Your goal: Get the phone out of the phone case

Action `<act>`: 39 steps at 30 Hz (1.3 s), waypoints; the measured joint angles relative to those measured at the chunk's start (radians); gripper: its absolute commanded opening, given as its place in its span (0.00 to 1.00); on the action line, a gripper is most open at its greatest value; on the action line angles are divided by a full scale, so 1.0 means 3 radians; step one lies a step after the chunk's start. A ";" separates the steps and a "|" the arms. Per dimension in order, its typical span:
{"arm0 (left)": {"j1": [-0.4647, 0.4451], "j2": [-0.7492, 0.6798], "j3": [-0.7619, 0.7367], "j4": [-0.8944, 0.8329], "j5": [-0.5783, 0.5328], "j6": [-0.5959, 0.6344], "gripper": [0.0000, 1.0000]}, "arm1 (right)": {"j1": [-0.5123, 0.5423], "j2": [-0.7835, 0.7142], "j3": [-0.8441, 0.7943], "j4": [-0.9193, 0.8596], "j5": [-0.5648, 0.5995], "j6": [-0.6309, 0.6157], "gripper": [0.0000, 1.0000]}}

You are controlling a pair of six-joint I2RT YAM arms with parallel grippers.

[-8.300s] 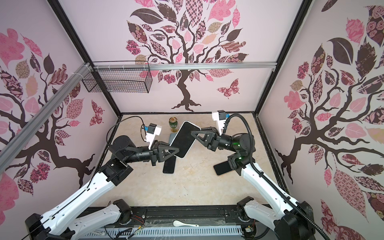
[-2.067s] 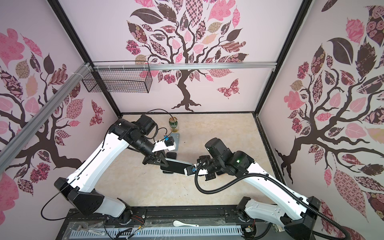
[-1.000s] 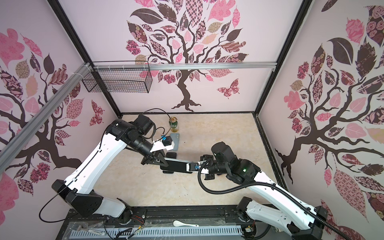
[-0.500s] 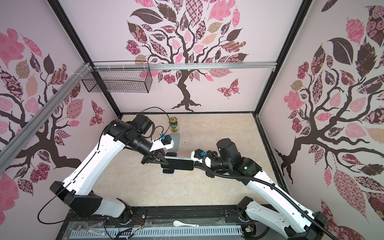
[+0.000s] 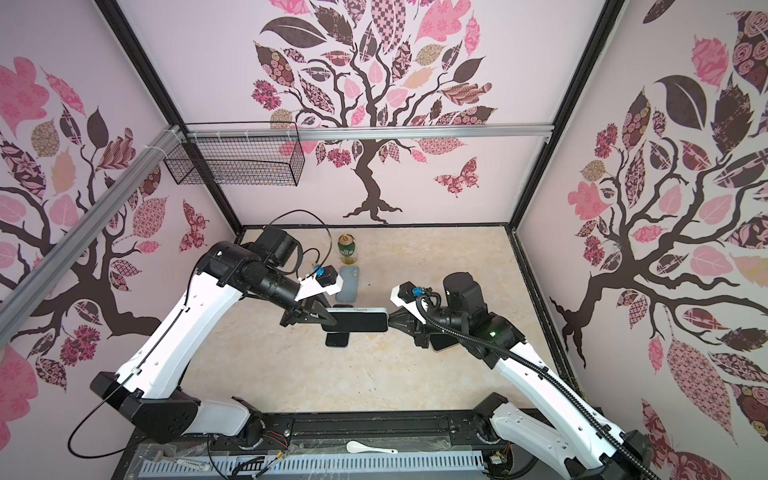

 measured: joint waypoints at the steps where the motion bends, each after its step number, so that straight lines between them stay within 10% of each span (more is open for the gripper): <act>1: 0.0006 -0.0052 -0.0050 0.0066 0.0019 -0.0029 0.00 | 0.0000 -0.0032 0.0001 -0.0001 0.0010 -0.0038 0.22; 8: -0.0015 -0.0610 -0.0561 0.0708 0.0053 -0.0426 0.00 | 0.0005 -0.0331 0.0027 0.0113 0.0312 -0.0411 0.51; 27: -0.0015 -0.2131 -0.2595 0.4276 -0.0067 -0.2886 0.00 | 0.0003 -0.0727 -0.0838 0.2368 0.0137 0.0598 0.53; 39: -0.0037 -0.2061 -0.2697 0.5043 0.0338 -0.3400 0.00 | 0.0019 -0.0529 -0.0673 0.3151 -0.0229 0.1054 0.50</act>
